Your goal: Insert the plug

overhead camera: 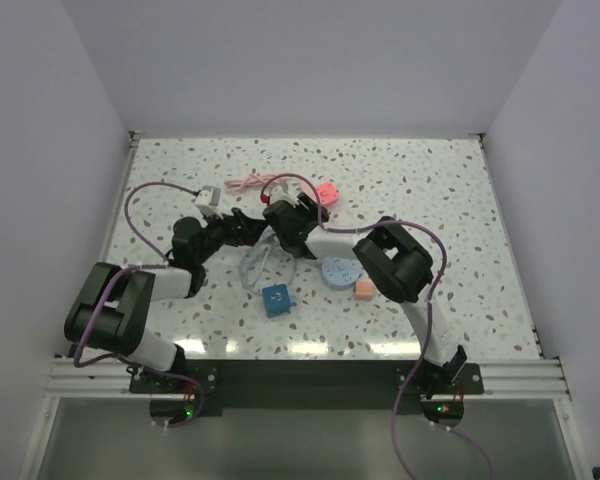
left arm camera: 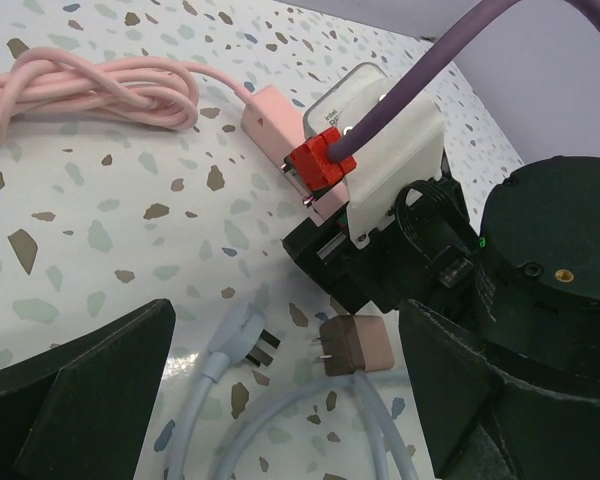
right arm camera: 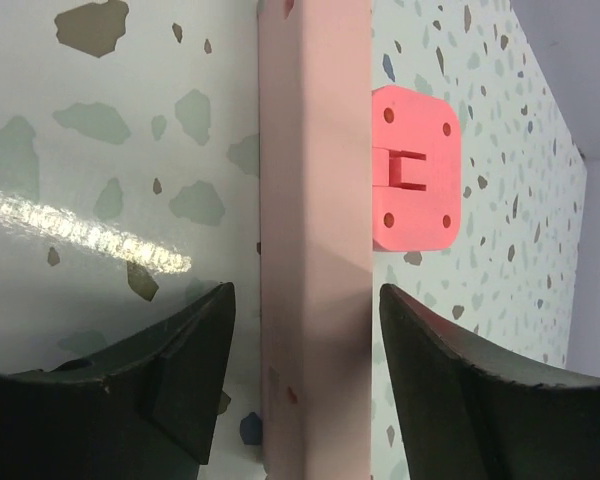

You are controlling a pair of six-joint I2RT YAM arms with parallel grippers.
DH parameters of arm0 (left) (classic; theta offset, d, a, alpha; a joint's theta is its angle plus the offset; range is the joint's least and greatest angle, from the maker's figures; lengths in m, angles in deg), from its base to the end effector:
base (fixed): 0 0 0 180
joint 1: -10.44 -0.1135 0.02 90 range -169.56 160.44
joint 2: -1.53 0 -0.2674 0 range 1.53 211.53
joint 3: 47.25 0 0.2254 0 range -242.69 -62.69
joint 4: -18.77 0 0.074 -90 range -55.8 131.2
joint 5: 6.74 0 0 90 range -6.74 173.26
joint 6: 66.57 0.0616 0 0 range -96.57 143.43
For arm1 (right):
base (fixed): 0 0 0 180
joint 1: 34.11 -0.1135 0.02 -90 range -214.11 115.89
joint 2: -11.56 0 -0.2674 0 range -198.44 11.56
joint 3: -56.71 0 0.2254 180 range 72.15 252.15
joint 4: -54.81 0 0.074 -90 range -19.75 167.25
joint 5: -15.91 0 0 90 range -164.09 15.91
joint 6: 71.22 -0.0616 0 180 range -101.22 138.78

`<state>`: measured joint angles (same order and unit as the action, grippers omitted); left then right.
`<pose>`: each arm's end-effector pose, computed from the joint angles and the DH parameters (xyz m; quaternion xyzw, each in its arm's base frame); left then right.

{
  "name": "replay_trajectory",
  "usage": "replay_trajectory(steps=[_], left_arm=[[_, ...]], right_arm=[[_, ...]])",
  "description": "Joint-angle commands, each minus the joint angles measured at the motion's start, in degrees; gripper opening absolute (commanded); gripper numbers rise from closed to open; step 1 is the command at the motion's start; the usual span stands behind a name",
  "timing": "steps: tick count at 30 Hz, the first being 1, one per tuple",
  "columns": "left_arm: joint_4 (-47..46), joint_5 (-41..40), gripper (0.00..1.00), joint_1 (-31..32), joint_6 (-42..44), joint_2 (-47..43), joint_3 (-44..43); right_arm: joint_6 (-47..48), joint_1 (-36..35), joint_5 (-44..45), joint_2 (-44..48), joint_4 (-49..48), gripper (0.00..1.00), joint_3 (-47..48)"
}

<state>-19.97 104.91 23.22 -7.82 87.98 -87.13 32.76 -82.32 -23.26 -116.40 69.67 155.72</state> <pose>0.2763 -0.0860 0.1988 0.0030 0.7505 -0.3732 0.5454 0.3443 0.3135 0.1371 -0.2849 0.7984 -0.2730 0.4548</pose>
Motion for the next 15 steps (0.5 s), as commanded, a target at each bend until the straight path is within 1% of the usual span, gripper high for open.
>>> replay_trajectory(steps=[1, 4, 7, 10, 13, 15], left_arm=[[0.73, -1.34, 1.00, 0.14, 2.33, -2.34, 0.54], [1.78, -2.31, 1.00, 0.23, 2.68, -2.96, 0.63], [2.05, -2.58, 1.00, 0.23, 2.77, -3.31, 0.72], [2.58, -3.19, 1.00, 0.58, 3.03, -3.57, 0.45], [4.16, -4.51, 1.00, 1.11, 3.73, -3.84, -0.16], [4.60, -5.12, 1.00, 1.37, 4.17, -4.19, -0.34]], right_arm=[[-4.66, -0.31, -5.47, 1.75, 4.27, 0.66, 0.98], [-6.06, -0.40, -8.11, 2.45, 4.10, 0.69, 0.19], [-8.43, -0.31, -10.65, 3.24, 5.06, 0.70, -0.25], [-11.07, 0.04, -13.46, 6.31, 4.45, 0.70, -3.05], [-15.10, 1.79, -17.07, 11.32, 3.31, 0.71, -7.27], [-16.61, 3.02, -21.28, 15.61, 1.38, 0.72, -11.13]])
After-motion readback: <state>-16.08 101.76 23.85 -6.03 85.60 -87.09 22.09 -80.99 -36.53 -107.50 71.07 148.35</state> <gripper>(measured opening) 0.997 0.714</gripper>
